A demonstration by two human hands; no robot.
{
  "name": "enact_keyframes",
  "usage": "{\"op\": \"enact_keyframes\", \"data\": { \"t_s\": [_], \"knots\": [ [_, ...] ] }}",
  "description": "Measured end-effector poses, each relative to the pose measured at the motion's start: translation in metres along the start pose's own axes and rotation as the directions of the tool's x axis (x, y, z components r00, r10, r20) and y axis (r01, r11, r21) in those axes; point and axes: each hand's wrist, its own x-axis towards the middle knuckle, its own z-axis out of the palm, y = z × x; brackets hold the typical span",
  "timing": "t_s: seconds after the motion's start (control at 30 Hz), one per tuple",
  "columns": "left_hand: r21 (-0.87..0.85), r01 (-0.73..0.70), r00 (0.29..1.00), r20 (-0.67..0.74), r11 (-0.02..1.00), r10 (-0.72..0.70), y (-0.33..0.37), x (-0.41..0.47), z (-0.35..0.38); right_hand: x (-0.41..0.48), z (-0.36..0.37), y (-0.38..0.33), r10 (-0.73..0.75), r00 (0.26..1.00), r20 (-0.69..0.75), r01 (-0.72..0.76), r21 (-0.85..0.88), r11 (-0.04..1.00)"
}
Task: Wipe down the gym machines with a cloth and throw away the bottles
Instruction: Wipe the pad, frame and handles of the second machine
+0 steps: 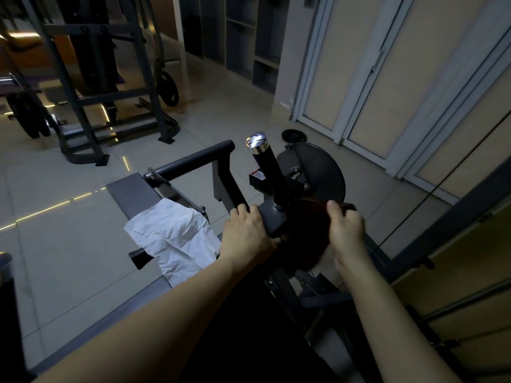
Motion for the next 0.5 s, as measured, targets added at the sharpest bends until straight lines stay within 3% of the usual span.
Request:
{"op": "enact_keyframes", "data": {
  "t_s": [0.03, 0.1, 0.23, 0.27, 0.37, 0.5],
  "knots": [
    [-0.007, 0.001, 1.000, -0.001, 1.000, -0.001, 0.000, 0.000, 0.000, 0.003, -0.008, -0.002, -0.027, 0.997, -0.074, 0.024, -0.035, 0.999],
    [-0.005, 0.006, 1.000, 0.000, 1.000, -0.006, 0.000, 0.001, 0.001, 0.005, -0.011, -0.006, -0.081, 0.994, -0.079, 0.072, -0.117, 0.991],
    [-0.006, 0.012, 1.000, 0.004, 1.000, -0.012, 0.000, 0.002, 0.001, -0.003, 0.016, -0.012, -0.147, 0.957, 0.251, 0.227, -0.331, 0.916],
    [-0.009, 0.011, 1.000, 0.006, 1.000, -0.011, 0.000, 0.003, 0.001, -0.007, 0.025, -0.011, -0.173, 0.915, 0.365, 0.323, -0.402, 0.857],
    [-0.009, -0.014, 1.000, -0.012, 1.000, 0.014, -0.003, 0.003, 0.003, -0.015, 0.045, -0.006, -0.287, 0.750, 0.596, 0.639, -0.539, 0.549],
    [-0.060, -0.016, 1.000, 0.001, 0.998, 0.017, -0.005, 0.003, 0.003, -0.006, 0.043, 0.002, -0.371, 0.638, 0.674, 0.770, -0.565, 0.297]
  ]
}}
